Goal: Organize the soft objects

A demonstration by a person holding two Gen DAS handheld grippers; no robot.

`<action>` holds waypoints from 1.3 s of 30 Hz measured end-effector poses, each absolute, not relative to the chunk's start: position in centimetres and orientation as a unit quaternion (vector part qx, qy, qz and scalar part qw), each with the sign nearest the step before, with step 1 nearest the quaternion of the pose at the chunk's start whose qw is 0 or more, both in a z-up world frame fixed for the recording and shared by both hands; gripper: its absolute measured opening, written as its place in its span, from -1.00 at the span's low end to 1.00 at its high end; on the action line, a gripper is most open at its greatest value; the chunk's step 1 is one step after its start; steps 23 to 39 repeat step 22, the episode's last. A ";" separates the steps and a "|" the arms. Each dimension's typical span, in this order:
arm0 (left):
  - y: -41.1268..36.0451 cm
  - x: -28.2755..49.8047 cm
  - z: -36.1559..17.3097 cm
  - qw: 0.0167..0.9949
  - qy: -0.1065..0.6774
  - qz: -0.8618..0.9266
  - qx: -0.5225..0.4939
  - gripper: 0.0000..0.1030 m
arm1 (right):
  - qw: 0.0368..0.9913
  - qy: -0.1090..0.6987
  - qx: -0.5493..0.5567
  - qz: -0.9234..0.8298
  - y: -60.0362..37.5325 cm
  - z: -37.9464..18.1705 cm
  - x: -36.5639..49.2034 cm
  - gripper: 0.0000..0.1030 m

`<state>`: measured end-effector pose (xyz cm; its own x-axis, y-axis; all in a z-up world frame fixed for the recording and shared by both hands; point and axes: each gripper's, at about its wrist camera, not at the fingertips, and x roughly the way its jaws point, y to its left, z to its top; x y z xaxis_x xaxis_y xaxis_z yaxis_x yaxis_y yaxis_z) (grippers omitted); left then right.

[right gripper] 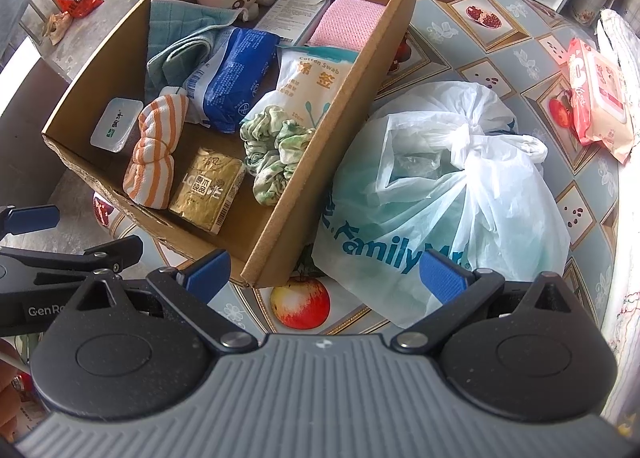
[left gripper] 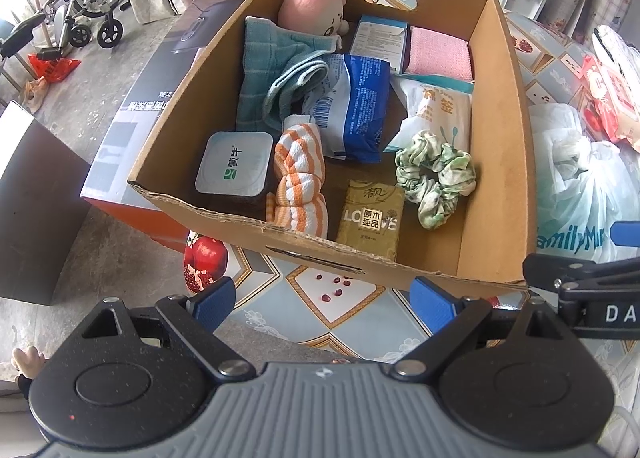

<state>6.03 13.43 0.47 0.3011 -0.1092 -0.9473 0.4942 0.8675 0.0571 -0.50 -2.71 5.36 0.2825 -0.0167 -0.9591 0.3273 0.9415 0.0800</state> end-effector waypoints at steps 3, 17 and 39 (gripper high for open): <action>13.5 6.1 0.5 0.788 0.559 -0.192 0.173 0.85 | 0.790 0.589 0.132 -0.108 -2.6 5.3 -0.6 0.96; 13.4 6.1 0.4 0.787 0.560 -0.192 0.174 0.85 | 0.789 0.590 0.132 -0.109 -2.6 5.2 -0.5 0.96; 13.3 6.1 0.3 0.786 0.558 -0.193 0.182 0.85 | 0.789 0.590 0.132 -0.108 -2.6 5.2 -0.4 0.96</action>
